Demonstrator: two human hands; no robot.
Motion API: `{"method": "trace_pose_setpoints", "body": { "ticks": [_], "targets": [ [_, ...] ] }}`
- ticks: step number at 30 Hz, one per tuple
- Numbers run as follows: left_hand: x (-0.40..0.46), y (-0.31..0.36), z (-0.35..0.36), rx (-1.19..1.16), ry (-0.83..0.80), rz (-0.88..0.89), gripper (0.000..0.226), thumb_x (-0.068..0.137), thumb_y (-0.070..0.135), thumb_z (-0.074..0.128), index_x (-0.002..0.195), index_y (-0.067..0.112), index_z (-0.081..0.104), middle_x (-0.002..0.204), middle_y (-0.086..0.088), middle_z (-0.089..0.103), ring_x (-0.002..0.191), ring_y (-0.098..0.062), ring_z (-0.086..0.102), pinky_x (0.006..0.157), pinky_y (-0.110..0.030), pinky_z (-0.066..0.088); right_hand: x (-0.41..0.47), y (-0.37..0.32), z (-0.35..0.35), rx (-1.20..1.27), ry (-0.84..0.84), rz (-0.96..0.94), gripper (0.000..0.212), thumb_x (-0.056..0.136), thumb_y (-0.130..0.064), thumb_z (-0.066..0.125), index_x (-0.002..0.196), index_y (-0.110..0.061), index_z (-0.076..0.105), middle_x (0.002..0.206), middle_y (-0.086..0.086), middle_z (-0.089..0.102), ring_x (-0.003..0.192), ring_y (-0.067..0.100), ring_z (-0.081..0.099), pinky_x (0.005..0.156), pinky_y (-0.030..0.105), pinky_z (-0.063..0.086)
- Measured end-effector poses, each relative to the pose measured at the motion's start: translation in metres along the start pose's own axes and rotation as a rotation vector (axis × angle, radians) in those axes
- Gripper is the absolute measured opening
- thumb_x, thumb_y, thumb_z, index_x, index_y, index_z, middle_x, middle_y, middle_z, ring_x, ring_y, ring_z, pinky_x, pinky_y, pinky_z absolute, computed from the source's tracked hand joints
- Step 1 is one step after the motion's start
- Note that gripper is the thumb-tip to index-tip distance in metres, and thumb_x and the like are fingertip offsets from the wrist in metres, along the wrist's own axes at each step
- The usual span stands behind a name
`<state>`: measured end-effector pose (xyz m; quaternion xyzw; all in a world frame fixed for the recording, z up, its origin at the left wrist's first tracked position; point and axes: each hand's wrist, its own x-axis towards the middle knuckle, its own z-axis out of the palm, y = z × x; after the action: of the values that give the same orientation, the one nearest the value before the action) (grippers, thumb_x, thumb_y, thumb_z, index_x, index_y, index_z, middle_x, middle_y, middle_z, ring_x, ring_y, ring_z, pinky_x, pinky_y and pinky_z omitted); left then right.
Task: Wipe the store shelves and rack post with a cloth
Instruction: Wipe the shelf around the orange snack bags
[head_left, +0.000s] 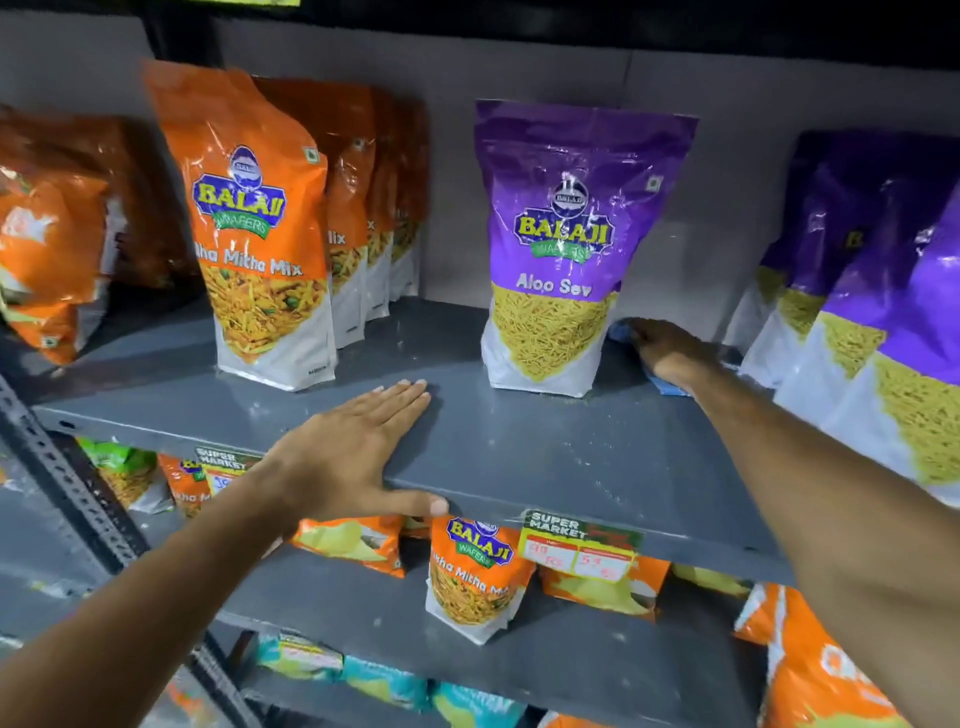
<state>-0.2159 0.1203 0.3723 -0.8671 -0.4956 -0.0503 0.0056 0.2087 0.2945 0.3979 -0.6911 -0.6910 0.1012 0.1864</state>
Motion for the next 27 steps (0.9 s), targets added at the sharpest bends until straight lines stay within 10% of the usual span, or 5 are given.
{"method": "trace_pose_setpoints", "body": {
  "ticks": [14,21,27],
  "targets": [
    [-0.002,0.005,-0.004,-0.003,-0.055,0.006,0.137,0.064,0.109,0.017,0.166,0.020,-0.005,0.174,0.007,-0.009,0.160,-0.008,-0.007,0.132,-0.033,0.003,-0.180,-0.054,0.002,-0.097,0.057,-0.174,0.039,0.106,-0.017,0.043,0.140,-0.031,0.057,0.150,-0.001,0.054,0.134,0.026,0.053,0.105,0.039,0.042],
    [-0.002,0.004,-0.006,0.001,-0.080,0.025,0.134,0.069,0.107,0.021,0.166,0.018,-0.006,0.175,0.001,-0.008,0.161,-0.014,-0.004,0.131,-0.033,0.001,-0.194,-0.083,-0.028,0.253,0.185,-0.230,0.017,0.086,-0.016,0.076,0.101,-0.022,0.077,0.104,-0.007,0.077,0.099,0.009,0.069,0.091,0.031,0.052],
    [-0.002,0.003,-0.005,0.004,-0.080,0.023,0.136,0.067,0.108,0.018,0.166,0.018,-0.006,0.175,0.000,-0.007,0.162,-0.015,-0.002,0.132,-0.036,0.004,-0.167,-0.122,-0.034,0.070,0.206,-0.104,0.017,0.077,-0.017,0.087,0.093,-0.018,0.082,0.089,-0.005,0.075,0.085,0.009,0.065,0.078,0.024,0.049]
  ]
}}
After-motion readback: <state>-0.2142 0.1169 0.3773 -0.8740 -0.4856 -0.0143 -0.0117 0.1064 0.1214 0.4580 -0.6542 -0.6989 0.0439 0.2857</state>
